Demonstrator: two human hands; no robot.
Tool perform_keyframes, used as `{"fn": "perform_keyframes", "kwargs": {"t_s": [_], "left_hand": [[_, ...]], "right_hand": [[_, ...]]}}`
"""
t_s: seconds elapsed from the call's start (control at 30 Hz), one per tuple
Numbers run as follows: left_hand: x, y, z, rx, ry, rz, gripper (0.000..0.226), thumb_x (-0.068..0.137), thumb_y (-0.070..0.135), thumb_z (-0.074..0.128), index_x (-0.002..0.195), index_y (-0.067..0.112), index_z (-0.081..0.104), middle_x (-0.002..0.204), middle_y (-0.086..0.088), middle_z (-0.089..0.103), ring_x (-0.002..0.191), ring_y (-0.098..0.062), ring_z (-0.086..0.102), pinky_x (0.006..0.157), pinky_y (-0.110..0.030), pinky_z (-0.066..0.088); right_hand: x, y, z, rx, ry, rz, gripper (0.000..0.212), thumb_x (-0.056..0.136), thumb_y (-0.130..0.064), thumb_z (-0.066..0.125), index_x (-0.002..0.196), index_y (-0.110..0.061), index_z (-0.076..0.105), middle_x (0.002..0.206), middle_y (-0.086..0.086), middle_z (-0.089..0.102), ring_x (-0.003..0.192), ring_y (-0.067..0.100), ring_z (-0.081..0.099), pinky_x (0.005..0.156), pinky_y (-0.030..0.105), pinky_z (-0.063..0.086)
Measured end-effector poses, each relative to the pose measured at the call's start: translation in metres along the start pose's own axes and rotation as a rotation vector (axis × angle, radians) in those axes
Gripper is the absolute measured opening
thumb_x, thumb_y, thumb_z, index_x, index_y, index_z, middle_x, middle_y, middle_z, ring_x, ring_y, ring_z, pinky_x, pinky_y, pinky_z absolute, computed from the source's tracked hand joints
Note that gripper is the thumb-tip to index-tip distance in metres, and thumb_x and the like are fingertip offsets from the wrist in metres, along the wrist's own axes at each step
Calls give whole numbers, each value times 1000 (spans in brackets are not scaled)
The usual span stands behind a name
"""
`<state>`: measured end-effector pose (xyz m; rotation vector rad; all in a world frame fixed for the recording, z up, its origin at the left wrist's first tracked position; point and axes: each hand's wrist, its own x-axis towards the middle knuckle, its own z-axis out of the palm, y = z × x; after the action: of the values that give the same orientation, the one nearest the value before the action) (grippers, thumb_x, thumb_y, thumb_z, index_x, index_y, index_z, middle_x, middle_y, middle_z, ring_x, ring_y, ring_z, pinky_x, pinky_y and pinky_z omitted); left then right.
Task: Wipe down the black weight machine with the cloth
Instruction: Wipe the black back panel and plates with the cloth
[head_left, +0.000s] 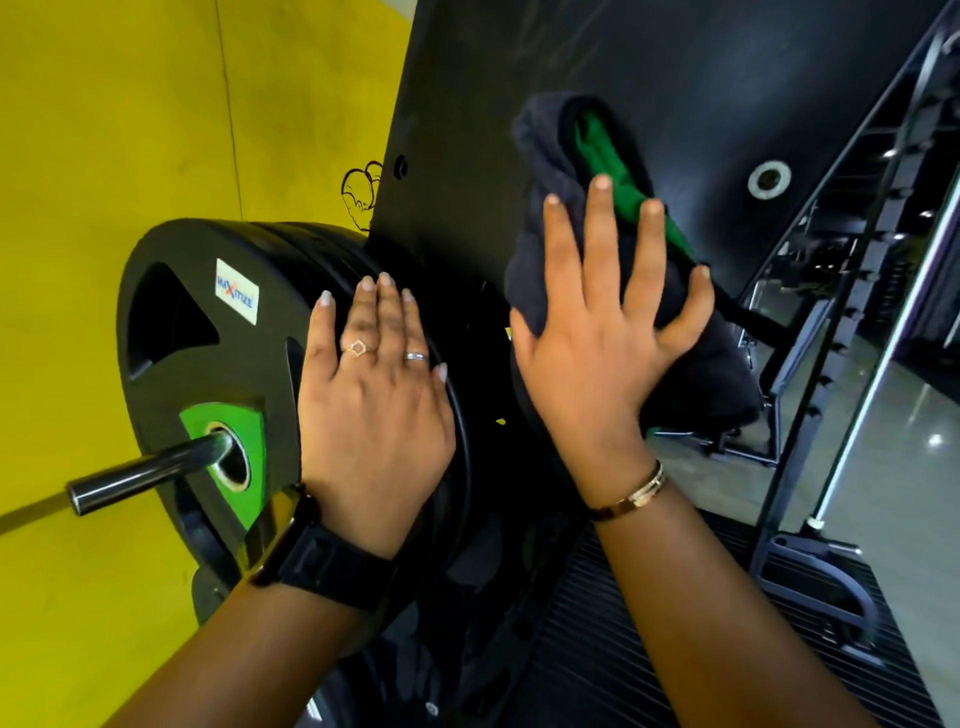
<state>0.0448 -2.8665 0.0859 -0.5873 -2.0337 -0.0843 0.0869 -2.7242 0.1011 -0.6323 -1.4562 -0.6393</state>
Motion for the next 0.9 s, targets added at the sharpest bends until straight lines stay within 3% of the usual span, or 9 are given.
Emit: {"fn": "perform_keyframes", "kwargs": {"t_s": [0.1,0.23,0.47,0.63,0.9], "left_hand": [[-1,-1,0,-25,2,-5,60,95,30,31,142,-5,42,148,-22,41,140,-31,37,117,-47,11],[0,0,1,-45,31,-21,59,94,29,33,140,-7,43,146,-23,43,138,-32,39,117,-47,10],[-2,2,1,-25,33,-15,60,96,29,30,142,-8,39,148,-24,40,139,-33,36,117,-48,11],[-8,4,1,-37,47,3,60,96,28,30,143,-9,38,148,-25,39,140,-34,35,118,-48,10],[-17,7,6,-131,95,26,57,96,23,35,141,-11,38,147,-26,40,139,-36,37,118,-46,8]], "right_hand": [[-24,2,-1,-21,0,-26,65,91,-55,46,149,-29,35,155,0,34,141,25,29,107,51,20],[-104,8,-6,-34,-152,-139,72,88,-52,43,152,-24,25,158,5,21,144,30,15,110,54,9],[-208,6,-14,-86,-362,-232,61,79,-50,45,134,-24,41,162,8,2,138,32,20,111,59,8],[-164,13,-17,-91,-267,-182,87,79,-55,47,155,-24,15,161,2,10,144,30,14,109,60,6],[-61,10,-12,-21,-101,37,74,86,-57,50,150,-25,31,156,2,31,142,29,26,105,55,22]]}}
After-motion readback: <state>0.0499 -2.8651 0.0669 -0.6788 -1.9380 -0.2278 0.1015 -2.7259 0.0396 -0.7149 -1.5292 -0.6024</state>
